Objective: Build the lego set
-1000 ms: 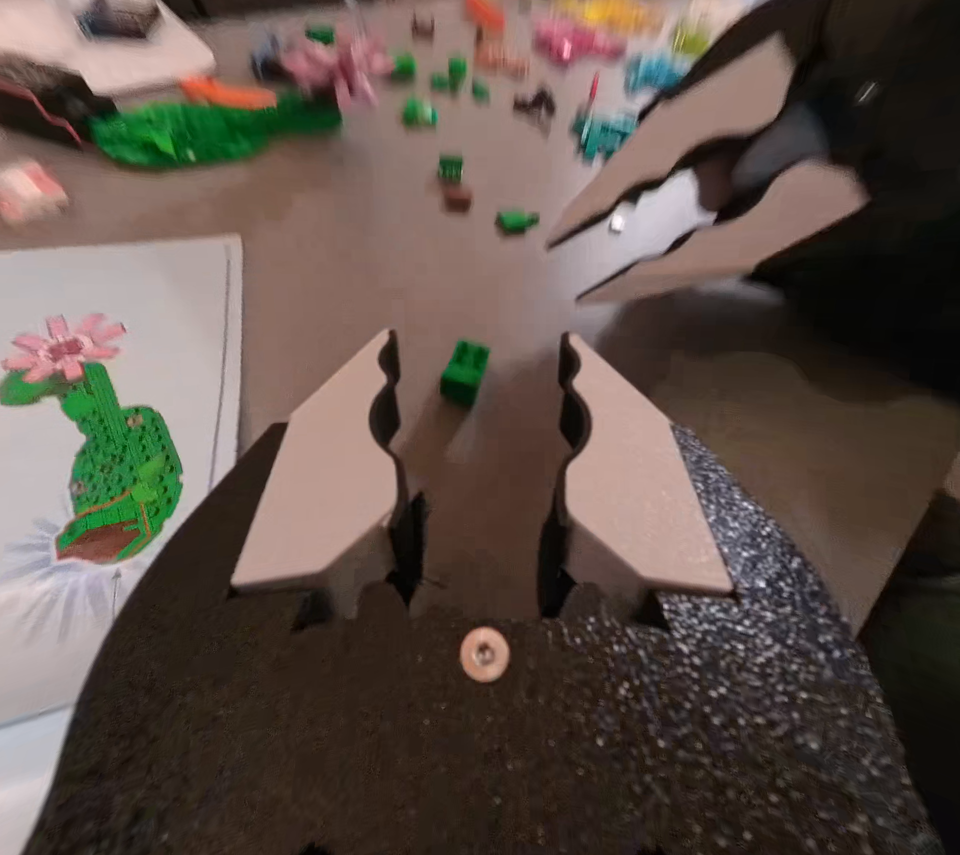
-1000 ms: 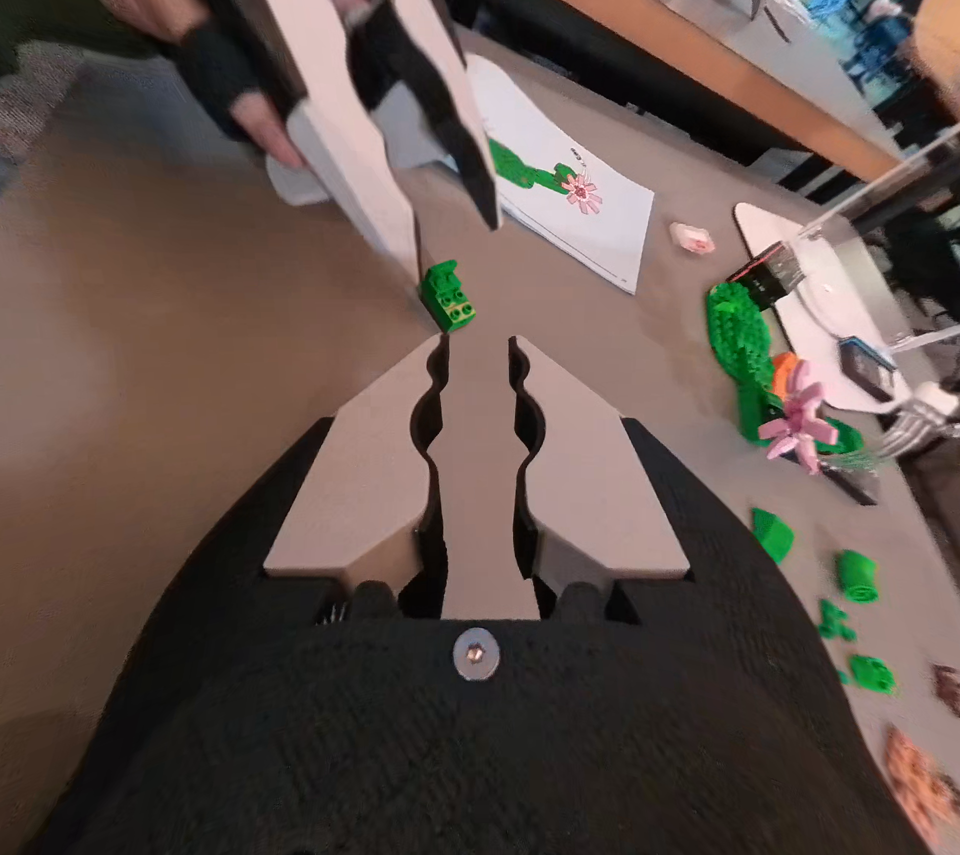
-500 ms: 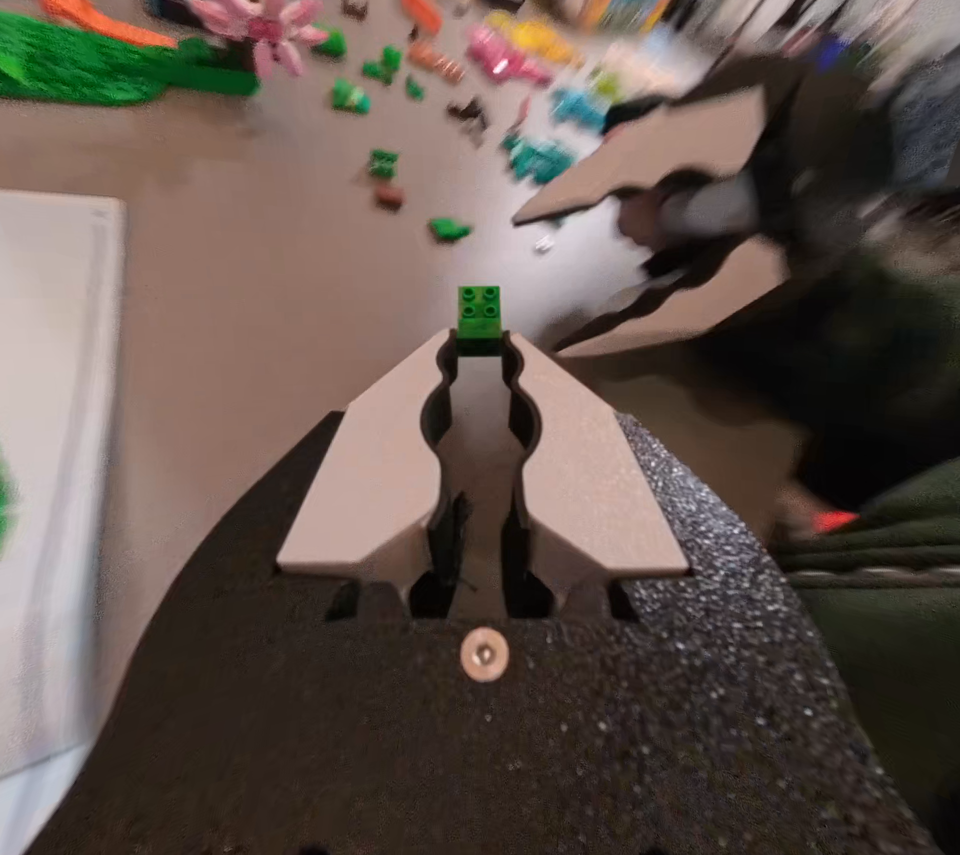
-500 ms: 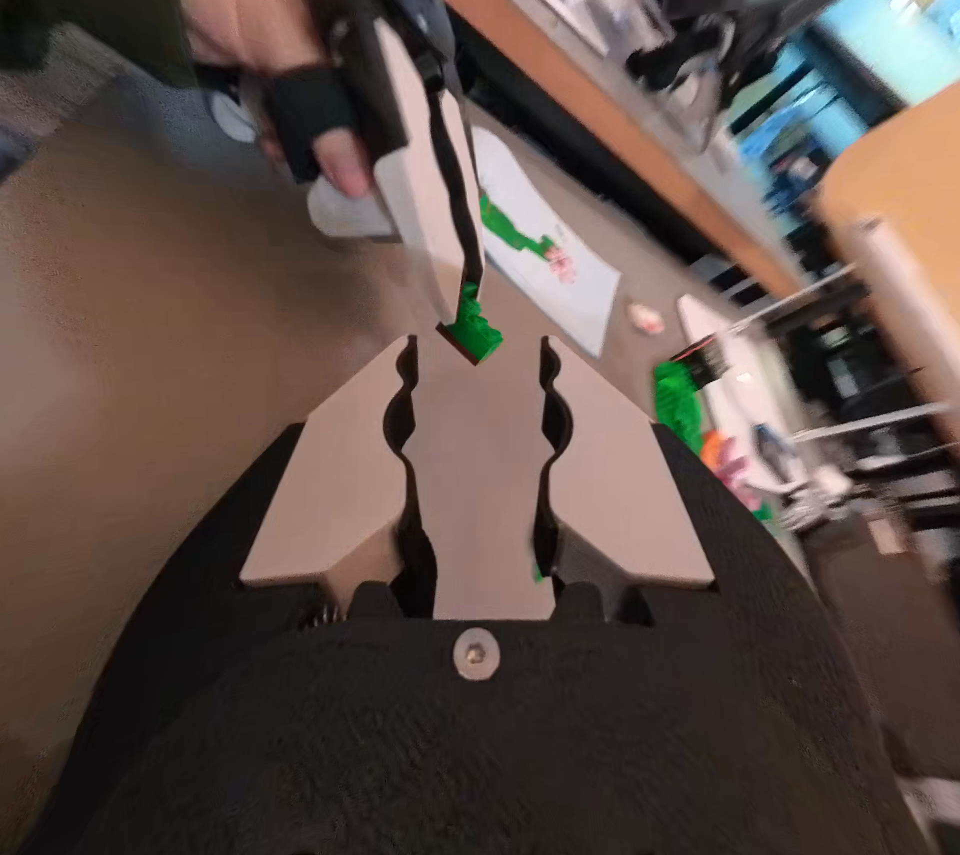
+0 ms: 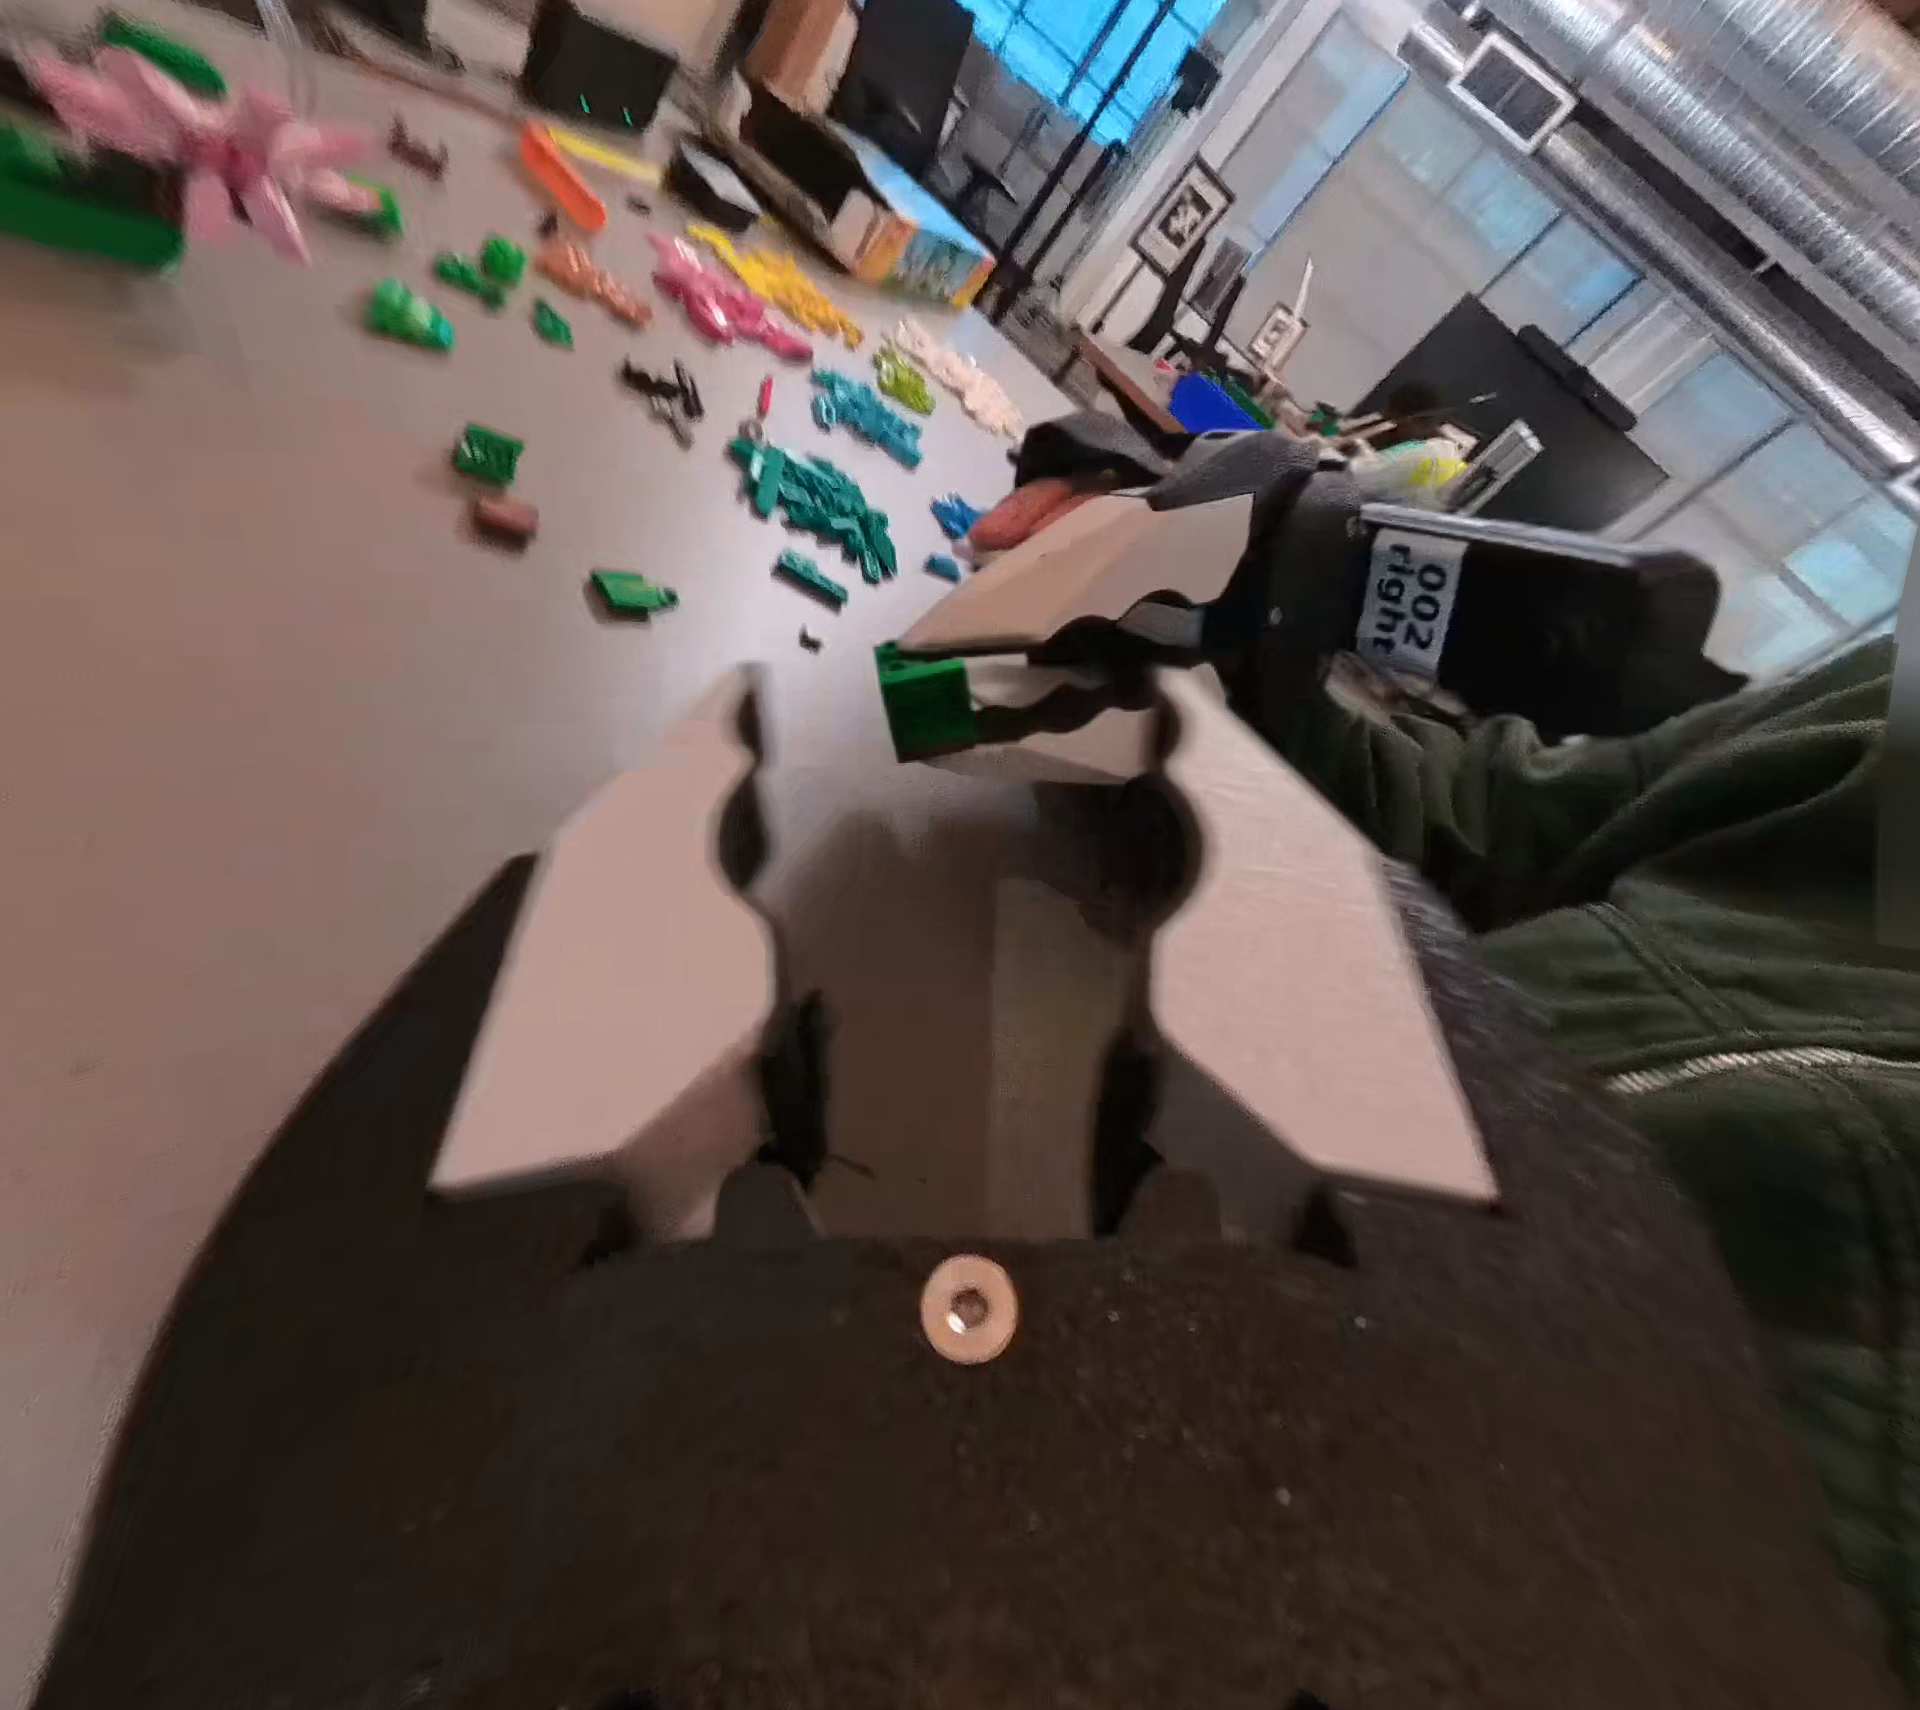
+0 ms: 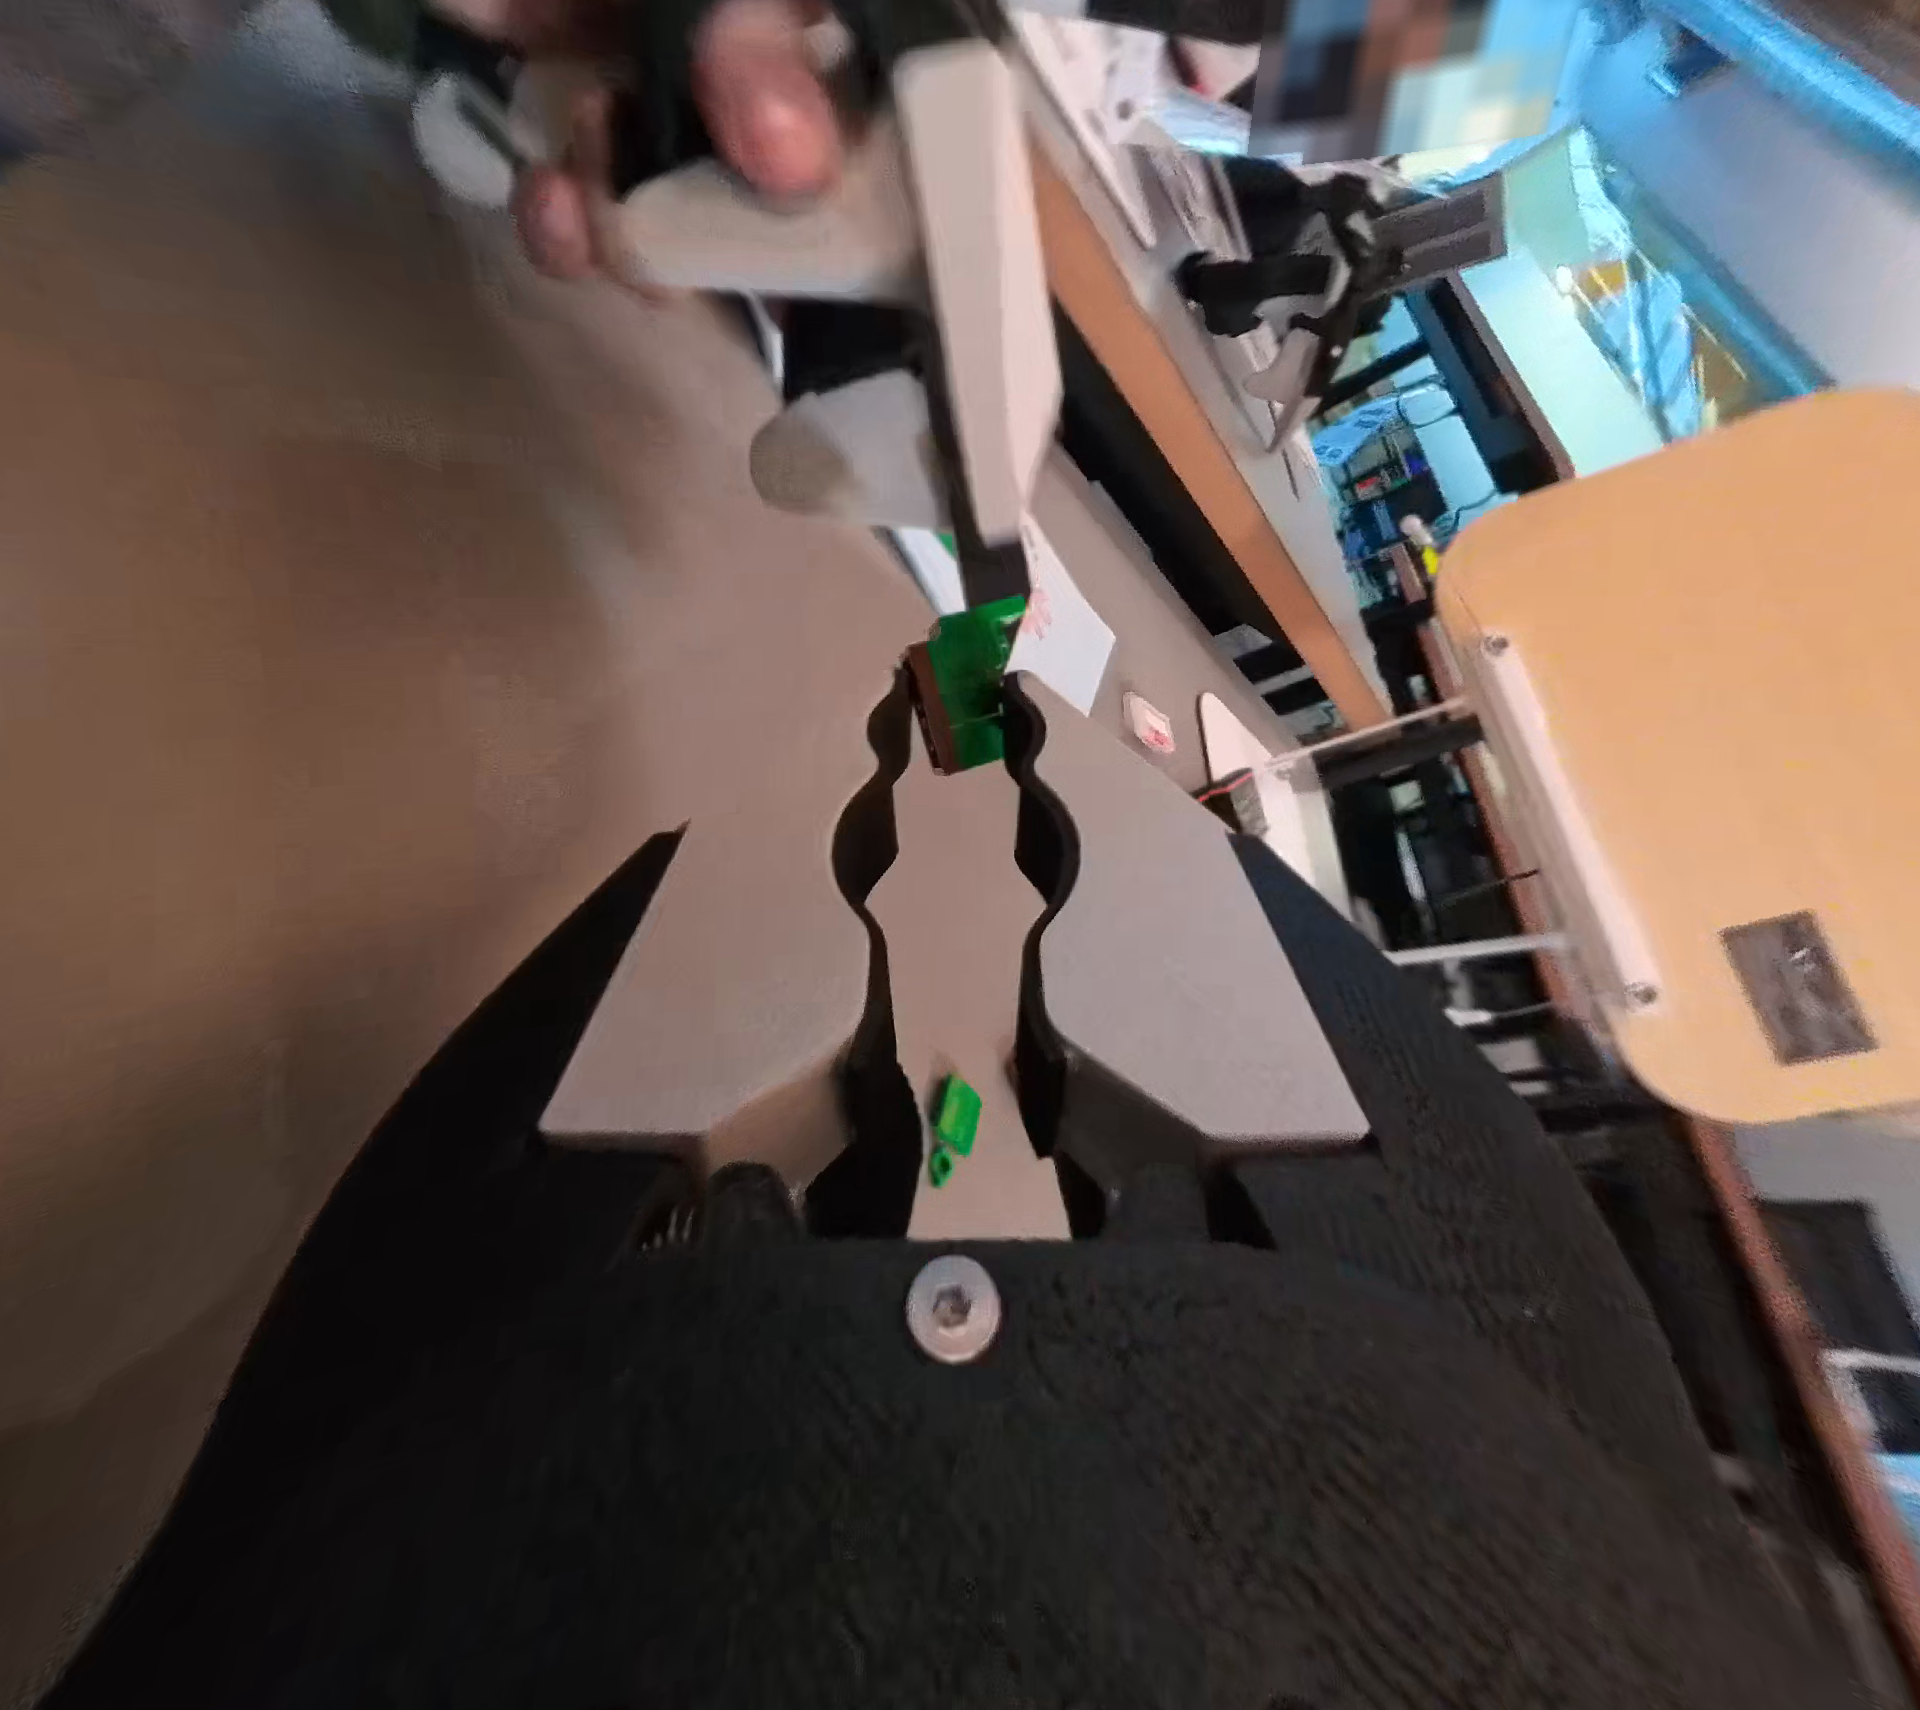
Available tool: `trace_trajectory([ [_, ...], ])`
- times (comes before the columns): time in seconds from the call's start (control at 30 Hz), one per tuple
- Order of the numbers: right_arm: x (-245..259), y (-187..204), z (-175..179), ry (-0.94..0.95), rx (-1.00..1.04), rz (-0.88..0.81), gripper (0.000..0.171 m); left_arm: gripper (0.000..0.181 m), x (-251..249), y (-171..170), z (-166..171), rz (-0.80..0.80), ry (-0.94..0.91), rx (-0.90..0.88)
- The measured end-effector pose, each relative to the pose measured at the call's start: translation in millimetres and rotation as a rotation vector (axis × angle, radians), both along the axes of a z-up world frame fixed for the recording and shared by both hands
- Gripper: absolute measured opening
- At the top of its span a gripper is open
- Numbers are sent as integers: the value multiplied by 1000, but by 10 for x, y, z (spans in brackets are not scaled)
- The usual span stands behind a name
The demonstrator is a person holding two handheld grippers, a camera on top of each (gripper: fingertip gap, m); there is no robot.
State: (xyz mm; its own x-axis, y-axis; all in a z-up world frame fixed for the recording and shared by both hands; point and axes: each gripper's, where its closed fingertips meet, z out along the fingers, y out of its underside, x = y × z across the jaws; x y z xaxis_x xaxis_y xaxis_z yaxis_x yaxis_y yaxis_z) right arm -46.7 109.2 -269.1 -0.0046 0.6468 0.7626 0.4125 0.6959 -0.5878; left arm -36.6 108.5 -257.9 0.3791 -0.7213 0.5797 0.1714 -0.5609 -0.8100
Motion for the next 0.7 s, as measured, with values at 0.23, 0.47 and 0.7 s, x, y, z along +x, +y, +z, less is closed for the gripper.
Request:
trace_trajectory([
  [0.23,39,-135,602,483,-737,241,15,51,91,-90,337,44,-20,346],
  [0.47,187,-185,820,670,-1110,493,15,13,164,-186,603,118,-44,554],
  [0.7,180,-234,874,692,-1156,540,15,28,230,-185,584,152,26,602],
])
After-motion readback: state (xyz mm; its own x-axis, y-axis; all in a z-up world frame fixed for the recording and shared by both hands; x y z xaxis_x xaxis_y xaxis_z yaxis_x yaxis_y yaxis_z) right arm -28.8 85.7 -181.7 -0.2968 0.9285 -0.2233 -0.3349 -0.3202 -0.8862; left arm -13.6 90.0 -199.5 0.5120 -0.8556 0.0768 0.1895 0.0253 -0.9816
